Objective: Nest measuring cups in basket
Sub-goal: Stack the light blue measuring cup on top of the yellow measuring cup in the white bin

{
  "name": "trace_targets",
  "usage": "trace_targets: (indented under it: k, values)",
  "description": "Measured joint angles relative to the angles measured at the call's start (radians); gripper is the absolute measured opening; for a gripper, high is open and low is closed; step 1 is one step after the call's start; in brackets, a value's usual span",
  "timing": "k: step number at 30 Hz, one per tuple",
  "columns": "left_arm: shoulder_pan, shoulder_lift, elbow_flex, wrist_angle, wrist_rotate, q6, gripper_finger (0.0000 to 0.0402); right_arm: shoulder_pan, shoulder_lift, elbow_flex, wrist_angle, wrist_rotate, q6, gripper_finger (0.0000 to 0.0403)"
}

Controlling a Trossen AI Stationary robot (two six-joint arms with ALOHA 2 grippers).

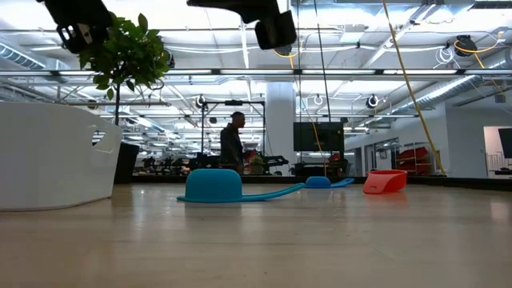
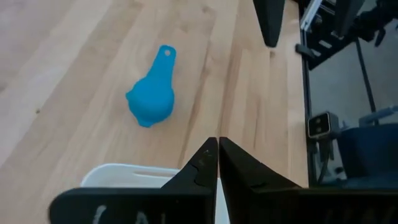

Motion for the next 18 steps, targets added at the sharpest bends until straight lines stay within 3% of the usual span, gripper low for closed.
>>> trace_targets:
  k: [9,18]
  values:
    - [0.058,0.0,0.0,0.0,0.0,0.001,0.0004,-0.04,0.0,0.0,-0.133,-0.174,-0.055,0.0208]
    - [0.102,0.0,0.0,0.0,-0.046,-0.058,0.0017,-0.103,0.0,0.0,-0.357,-0.341,-0.251,0.0208]
